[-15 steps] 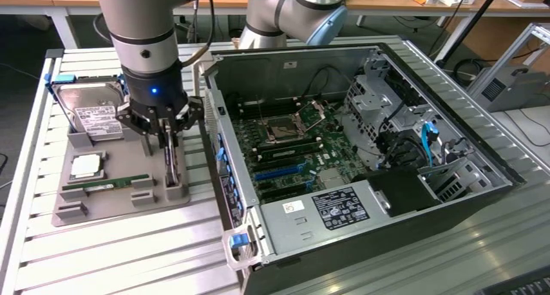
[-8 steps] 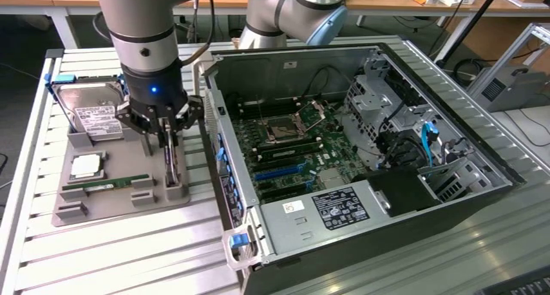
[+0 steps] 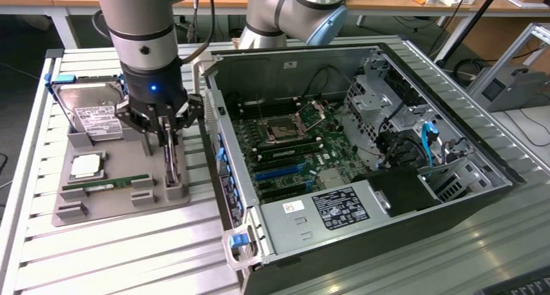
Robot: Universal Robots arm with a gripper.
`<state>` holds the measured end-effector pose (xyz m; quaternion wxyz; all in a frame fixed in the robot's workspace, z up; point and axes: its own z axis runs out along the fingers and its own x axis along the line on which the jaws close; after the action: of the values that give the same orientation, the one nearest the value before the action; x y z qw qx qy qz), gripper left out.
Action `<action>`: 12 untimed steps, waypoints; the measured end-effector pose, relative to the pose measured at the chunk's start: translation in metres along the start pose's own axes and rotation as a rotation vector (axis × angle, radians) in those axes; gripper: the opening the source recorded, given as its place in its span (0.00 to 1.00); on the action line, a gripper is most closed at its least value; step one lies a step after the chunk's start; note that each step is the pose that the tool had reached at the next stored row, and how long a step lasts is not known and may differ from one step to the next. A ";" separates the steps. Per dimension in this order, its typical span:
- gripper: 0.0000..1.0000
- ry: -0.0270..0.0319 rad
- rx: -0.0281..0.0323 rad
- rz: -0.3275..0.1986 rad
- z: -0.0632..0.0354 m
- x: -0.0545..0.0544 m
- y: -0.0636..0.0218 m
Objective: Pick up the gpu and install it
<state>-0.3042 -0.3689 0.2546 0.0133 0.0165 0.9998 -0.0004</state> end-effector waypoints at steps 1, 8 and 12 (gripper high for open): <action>0.27 0.0001 0.0000 0.000 -0.0009 0.000 0.0000; 0.27 -0.0001 0.0000 0.000 -0.0040 0.000 0.0000; 0.27 -0.0001 -0.0001 0.000 -0.0060 0.000 0.0000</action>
<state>-0.3042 -0.3689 0.2606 0.0133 0.0165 0.9998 -0.0004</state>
